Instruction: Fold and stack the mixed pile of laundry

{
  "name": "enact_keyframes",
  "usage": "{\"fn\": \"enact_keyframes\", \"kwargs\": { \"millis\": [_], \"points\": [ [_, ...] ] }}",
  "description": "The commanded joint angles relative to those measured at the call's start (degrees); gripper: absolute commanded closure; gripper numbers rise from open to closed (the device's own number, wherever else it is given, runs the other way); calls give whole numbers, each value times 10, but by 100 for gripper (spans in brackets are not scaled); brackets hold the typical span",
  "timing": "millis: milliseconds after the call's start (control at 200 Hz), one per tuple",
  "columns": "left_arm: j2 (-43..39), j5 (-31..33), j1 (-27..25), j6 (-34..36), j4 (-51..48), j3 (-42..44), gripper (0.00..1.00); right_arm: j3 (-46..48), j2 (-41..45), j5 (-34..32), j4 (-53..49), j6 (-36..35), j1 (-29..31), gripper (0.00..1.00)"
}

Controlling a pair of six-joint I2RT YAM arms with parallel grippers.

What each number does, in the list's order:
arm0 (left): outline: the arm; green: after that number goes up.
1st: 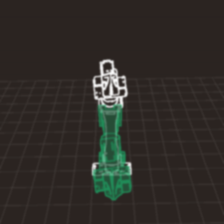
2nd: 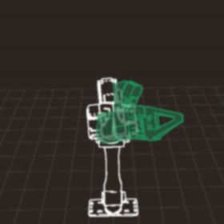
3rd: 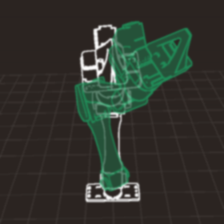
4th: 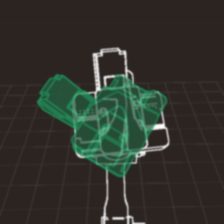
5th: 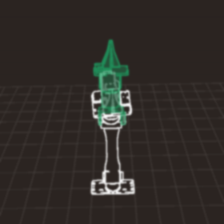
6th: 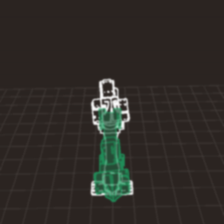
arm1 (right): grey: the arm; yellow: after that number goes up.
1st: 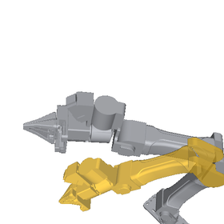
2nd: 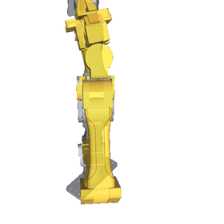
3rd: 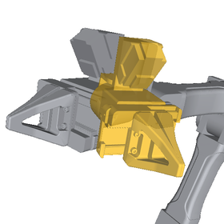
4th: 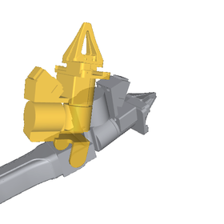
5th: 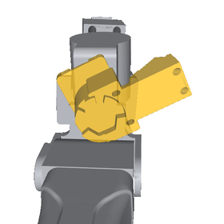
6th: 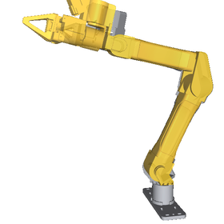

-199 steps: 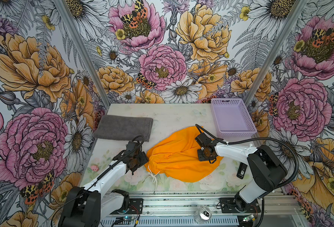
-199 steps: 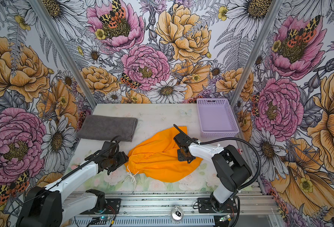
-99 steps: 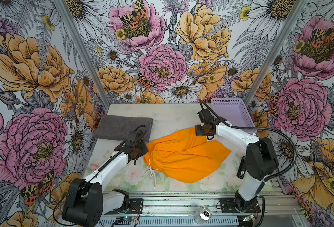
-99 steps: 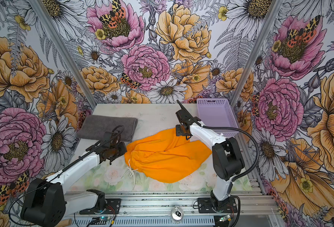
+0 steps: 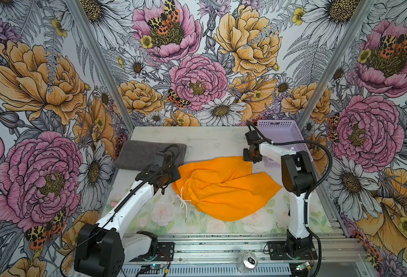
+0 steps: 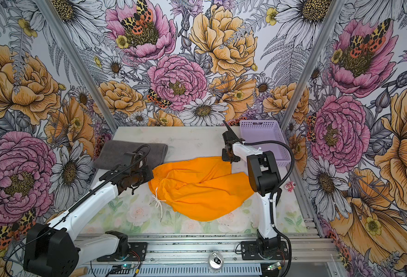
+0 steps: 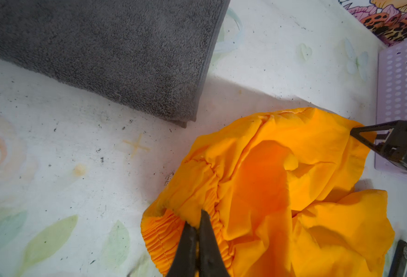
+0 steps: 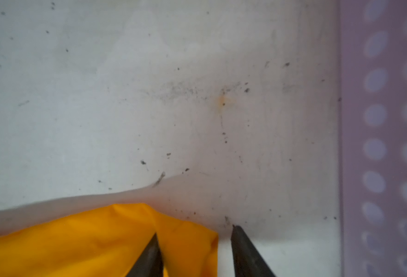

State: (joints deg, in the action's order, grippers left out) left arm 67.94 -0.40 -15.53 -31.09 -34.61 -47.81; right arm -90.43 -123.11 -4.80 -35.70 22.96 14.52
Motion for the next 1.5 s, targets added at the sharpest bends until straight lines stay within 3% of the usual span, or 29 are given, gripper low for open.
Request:
{"fn": "enact_keyframes", "kwargs": {
  "millis": [0, 75, 170, 330, 585, 801, 1071, 1311, 1496],
  "points": [
    [0, 5, 3, 16, 0, -25, 100, 18, 25, 21, 42, 11, -4, 73],
    [0, 4, 6, 19, -2, -32, 100, 24, 45, 28, 43, 15, -5, 89],
    [-2, 3, 10, 24, -1, -41, 100, 34, 77, 30, 43, 14, -5, 100],
    [-18, 4, 33, 54, -8, -65, 100, 70, 169, 21, 41, 2, -9, 100],
    [-78, -12, 85, 104, -16, -73, 100, 158, 396, 18, 27, -10, -23, 100],
    [-89, -41, 92, 127, -12, -149, 100, 107, 497, 20, 3, -38, -30, 100],
    [-168, -42, 76, 144, -64, -225, 100, 58, 596, 38, -46, -47, -31, 100],
    [-228, -32, 74, 139, -131, -242, 100, 3, 657, 34, -122, -40, -31, 100],
    [-147, -67, 82, 146, -62, -211, 100, -9, 557, 34, -92, -65, -35, 100]
  ]
}}
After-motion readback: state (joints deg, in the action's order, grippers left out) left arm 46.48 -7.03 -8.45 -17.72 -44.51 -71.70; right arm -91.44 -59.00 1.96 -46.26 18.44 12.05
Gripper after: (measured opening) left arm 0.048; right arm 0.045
